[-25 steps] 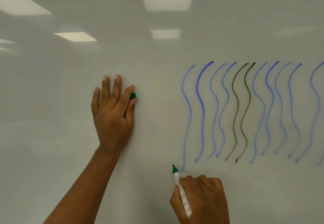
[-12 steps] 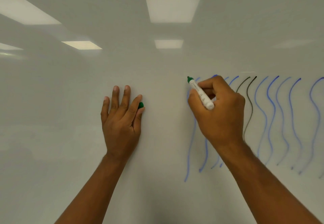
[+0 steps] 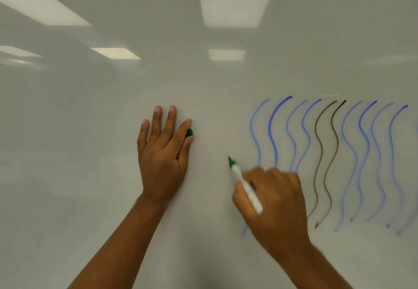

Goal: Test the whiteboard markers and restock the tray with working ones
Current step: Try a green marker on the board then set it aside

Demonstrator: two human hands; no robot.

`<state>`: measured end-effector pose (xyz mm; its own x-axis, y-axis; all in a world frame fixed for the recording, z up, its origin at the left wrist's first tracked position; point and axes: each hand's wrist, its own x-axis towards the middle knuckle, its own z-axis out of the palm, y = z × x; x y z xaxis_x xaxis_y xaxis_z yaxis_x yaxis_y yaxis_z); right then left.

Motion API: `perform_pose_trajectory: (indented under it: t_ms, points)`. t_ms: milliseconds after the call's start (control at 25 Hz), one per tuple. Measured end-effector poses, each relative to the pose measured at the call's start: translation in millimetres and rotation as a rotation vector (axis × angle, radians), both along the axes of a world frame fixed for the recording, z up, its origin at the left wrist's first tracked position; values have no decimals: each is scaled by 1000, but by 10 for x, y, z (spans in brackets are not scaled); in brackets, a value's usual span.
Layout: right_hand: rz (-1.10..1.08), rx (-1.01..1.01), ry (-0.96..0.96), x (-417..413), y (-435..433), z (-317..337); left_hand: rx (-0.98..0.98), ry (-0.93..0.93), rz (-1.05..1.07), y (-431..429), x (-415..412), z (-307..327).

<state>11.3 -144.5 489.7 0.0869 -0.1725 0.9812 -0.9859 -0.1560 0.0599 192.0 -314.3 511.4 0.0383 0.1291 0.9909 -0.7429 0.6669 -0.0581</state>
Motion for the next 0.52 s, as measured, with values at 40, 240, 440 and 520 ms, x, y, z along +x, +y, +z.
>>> perform_pose_trajectory:
  t_ms: [40, 240, 440, 520]
  points:
    - [-1, 21, -9, -74, 44, -255, -6, 1, 1, 2, -1, 1]
    - [-94, 138, -65, 89, 62, -1194, -20, -3, 2, -26, -5, 17]
    - [141, 312, -285, 60, 152, -1141, 20, 3, -34, -5, 23, 26]
    - [276, 327, -506, 0, 237, -1125, 34, -12, -66, 61, 22, 26]
